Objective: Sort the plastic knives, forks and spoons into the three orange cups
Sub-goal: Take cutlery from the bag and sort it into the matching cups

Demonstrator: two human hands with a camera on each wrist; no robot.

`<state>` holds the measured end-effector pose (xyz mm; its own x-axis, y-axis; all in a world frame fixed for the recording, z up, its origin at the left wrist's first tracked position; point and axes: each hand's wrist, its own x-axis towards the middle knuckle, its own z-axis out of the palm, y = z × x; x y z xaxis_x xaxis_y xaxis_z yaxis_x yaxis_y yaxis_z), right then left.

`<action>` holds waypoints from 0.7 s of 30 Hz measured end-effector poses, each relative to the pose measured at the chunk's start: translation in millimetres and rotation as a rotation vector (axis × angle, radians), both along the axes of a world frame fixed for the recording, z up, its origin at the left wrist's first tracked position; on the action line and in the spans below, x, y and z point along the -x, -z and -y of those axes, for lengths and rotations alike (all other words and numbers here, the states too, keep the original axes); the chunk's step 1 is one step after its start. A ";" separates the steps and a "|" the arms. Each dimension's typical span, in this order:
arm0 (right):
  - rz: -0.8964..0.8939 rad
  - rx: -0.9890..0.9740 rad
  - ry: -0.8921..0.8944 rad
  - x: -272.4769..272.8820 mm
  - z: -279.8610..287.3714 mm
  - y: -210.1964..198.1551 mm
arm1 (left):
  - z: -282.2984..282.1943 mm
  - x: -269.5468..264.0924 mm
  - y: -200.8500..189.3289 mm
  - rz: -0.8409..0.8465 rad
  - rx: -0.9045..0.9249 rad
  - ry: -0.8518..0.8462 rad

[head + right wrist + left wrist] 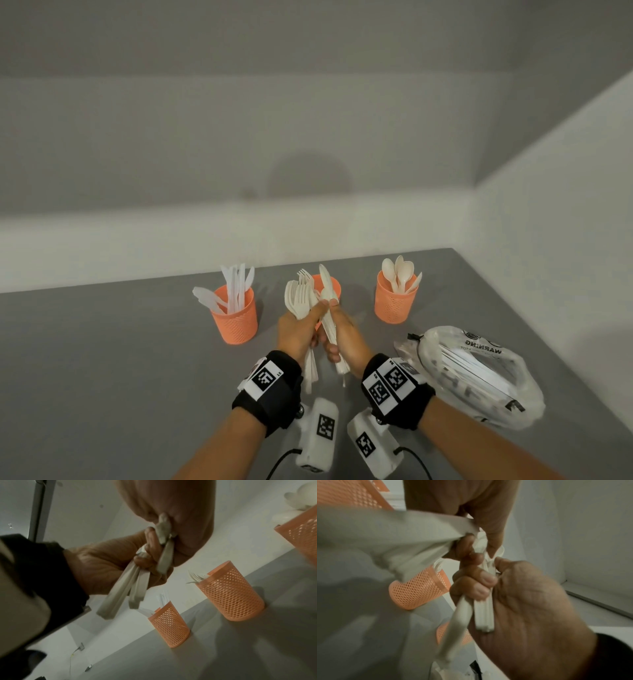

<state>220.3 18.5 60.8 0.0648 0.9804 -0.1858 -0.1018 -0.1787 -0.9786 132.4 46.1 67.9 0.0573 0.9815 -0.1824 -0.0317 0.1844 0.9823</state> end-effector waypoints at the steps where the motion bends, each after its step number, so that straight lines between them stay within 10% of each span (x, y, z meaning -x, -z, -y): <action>1: -0.013 0.002 -0.012 1.4 -0.1 -1.1 | 0.3 0.3 1.8 0.010 0.007 0.000; 12: -0.039 0.103 -0.066 -9.8 0.3 4.6 | -25.2 34.7 -21.2 0.249 0.092 -0.178; 21: 0.136 0.053 -0.073 -3.4 -3.0 -4.7 | -24.4 31.1 -31.8 -0.007 -0.085 0.104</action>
<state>223.7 21.5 65.4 0.0222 0.9726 -0.2314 0.0460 -0.2322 -0.9716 101.4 70.5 99.7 0.1585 0.9823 -0.1001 -0.0093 0.1028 0.9947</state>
